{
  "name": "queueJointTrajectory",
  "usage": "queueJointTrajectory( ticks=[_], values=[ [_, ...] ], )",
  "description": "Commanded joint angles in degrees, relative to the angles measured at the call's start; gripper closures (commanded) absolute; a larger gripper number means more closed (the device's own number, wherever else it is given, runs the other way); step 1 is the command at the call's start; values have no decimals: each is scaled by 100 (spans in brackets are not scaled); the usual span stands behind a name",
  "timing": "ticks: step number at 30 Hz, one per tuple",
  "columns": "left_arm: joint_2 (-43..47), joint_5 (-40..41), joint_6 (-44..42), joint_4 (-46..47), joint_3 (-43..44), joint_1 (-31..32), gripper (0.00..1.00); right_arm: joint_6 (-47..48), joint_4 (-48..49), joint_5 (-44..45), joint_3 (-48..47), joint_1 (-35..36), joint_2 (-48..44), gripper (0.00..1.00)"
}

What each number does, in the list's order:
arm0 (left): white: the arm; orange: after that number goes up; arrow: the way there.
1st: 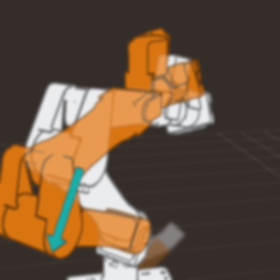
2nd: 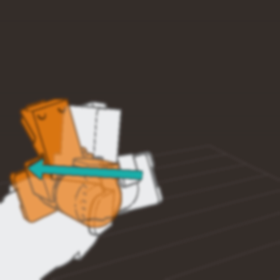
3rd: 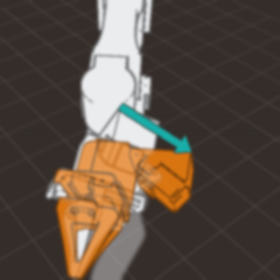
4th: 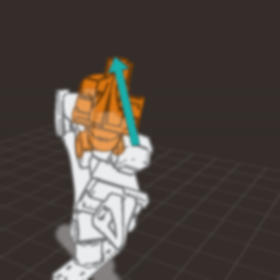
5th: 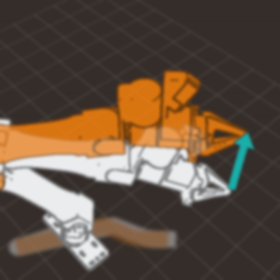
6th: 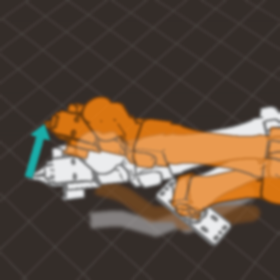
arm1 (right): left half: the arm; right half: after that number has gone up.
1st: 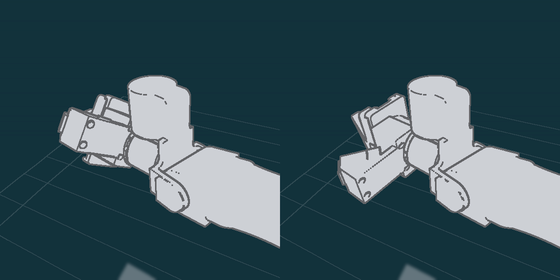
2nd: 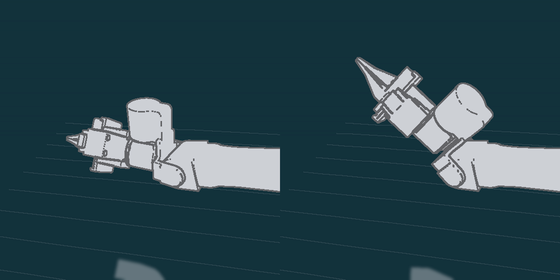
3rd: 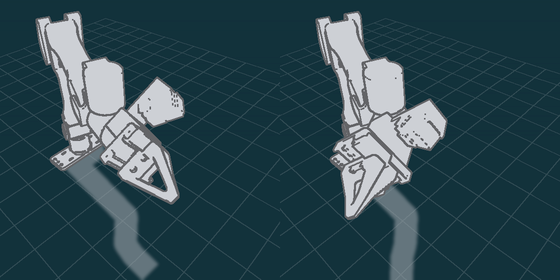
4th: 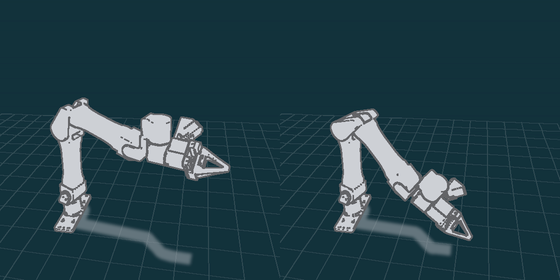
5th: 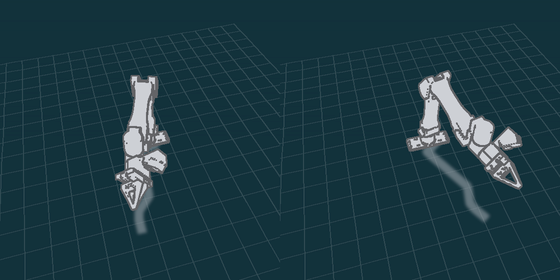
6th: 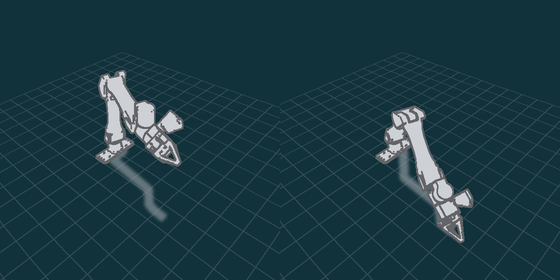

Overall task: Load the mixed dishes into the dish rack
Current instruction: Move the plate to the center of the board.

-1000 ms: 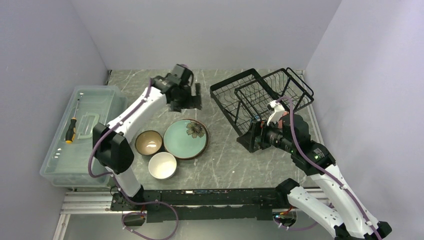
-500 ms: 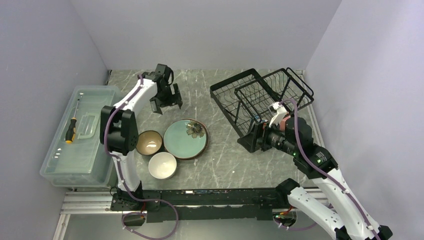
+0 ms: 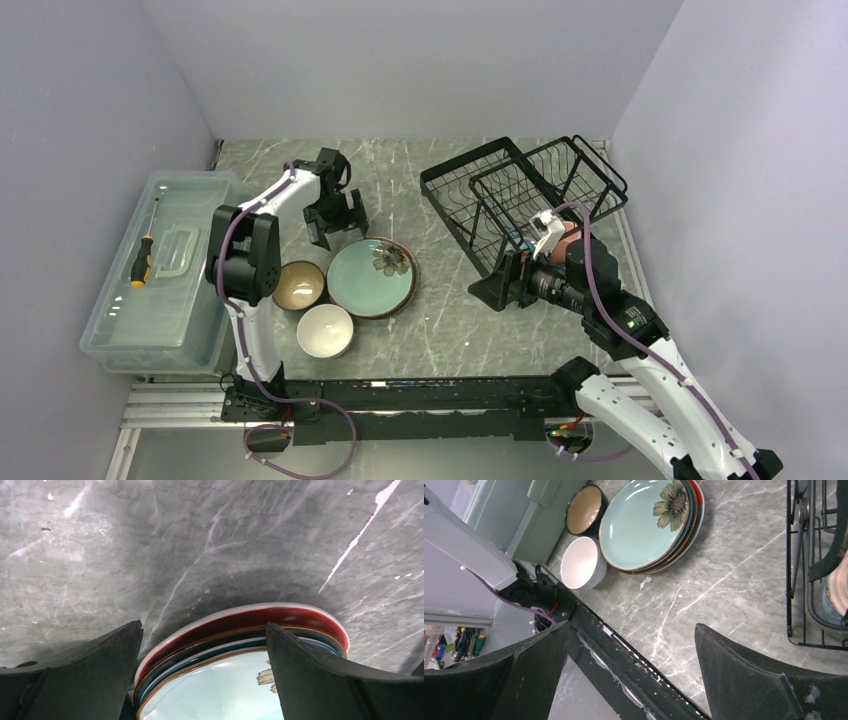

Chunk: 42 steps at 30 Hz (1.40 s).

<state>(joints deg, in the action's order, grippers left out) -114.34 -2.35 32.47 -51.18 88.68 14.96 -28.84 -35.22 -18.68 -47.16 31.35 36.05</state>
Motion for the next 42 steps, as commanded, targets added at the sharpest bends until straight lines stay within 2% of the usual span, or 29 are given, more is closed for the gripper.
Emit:
queueJointTrajectory(
  ticks=[1, 23, 31, 42],
  values=[
    [-85, -249, 9, 260, -210, 16, 1, -186, 492, -171, -10, 83, -24, 4],
    [561, -1695, 524, 1375, -1681, 101, 1, -500, 880, 256, 321, 682, 267, 4],
    [569, -1857, 730, 1623, -1791, 499, 1, -877, 1108, 1842, 335, 2247, 948, 4],
    [313, -1918, 1090, 1870, -1519, 1440, 1, -1419, 1397, 2602, 767, 2542, 1073, 4]
  ],
)
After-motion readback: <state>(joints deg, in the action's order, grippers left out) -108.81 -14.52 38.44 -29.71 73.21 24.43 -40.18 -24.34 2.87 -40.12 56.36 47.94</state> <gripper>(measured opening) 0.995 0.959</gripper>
